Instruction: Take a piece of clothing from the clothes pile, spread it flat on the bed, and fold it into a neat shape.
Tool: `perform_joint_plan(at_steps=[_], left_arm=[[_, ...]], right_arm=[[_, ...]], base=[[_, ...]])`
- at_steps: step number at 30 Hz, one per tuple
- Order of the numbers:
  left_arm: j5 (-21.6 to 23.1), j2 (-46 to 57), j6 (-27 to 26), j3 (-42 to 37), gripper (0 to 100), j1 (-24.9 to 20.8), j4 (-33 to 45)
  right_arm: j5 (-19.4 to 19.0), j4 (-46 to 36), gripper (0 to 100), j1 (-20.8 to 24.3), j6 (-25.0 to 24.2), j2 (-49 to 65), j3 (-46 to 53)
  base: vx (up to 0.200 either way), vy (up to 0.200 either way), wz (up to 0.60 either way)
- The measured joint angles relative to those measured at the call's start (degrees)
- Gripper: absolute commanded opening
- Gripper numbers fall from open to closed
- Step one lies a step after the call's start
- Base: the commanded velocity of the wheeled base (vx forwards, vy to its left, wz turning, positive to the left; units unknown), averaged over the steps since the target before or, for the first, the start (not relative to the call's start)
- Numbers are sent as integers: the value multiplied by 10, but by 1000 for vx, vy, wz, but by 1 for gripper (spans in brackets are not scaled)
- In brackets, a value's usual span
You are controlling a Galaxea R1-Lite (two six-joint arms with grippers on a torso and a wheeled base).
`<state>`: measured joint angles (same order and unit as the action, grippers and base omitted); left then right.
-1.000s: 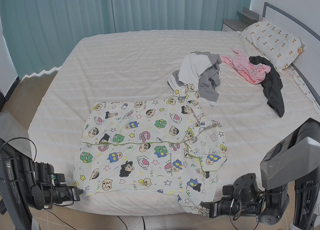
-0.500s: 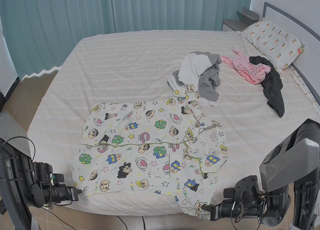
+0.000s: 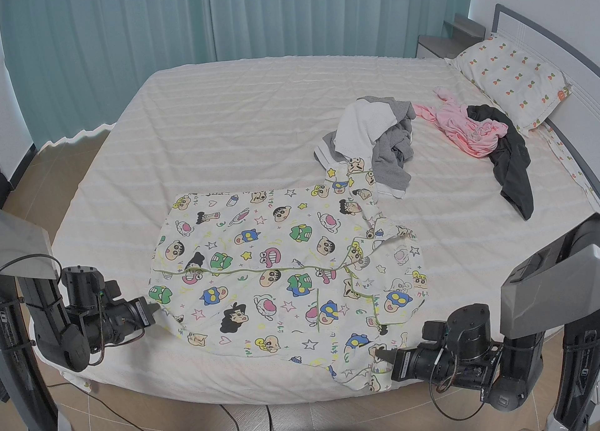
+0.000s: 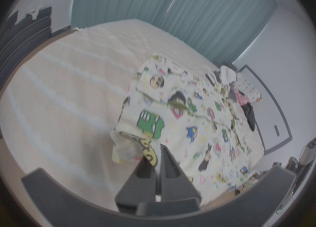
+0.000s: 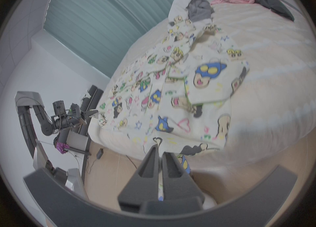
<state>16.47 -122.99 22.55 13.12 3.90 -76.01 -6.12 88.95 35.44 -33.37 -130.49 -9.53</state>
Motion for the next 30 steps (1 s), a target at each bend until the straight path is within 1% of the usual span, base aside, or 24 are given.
perform_joint_plan(at_steps=[4,8,11,14,20,26,30], left_arm=[[-37,11,22,41,0,-16,5],[-69,15,30,91,0,-26,38],[-105,17,42,148,0,-33,101],[-127,17,64,206,0,-40,162],[-146,13,91,324,0,-53,285],[-156,-9,127,431,0,-61,366],[-159,-38,163,490,0,-64,398]], right_arm=[[7,0,0,-23,0,18,-19],[11,0,0,-45,1,30,-43],[12,0,0,-63,2,35,-68],[13,-9,0,-83,3,37,-102],[14,-65,0,-115,4,38,-180],[14,-111,0,-138,4,33,-241],[15,-123,0,-149,7,20,-269]], base=[[0,0,0],[0,0,0],[0,0,0],[0,0,0],[0,0,0],[0,0,0],[0,0,0]])
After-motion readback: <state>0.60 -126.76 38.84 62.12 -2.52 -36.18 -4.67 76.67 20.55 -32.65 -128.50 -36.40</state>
